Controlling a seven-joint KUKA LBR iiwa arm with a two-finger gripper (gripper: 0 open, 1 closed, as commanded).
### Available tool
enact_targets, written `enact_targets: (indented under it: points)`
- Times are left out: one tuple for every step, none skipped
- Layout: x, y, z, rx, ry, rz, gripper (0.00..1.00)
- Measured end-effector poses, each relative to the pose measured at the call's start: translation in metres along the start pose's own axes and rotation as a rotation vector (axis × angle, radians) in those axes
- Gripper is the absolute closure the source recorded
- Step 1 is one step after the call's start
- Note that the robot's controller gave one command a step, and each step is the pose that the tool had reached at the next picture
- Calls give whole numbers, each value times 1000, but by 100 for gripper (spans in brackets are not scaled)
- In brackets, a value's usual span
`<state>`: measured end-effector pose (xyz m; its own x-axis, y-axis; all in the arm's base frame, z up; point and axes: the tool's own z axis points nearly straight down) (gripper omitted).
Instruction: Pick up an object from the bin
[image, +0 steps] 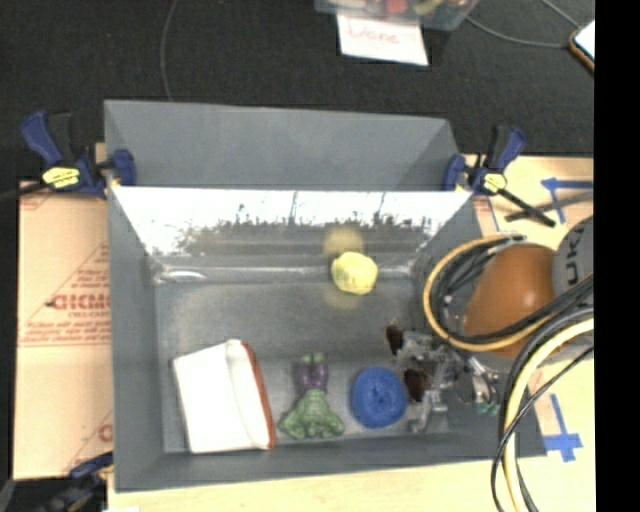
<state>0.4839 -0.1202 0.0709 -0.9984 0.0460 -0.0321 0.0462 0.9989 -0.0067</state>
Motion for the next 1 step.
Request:
enact_targets:
  points:
    - [7,112,-5,-10,-5,-437,0]
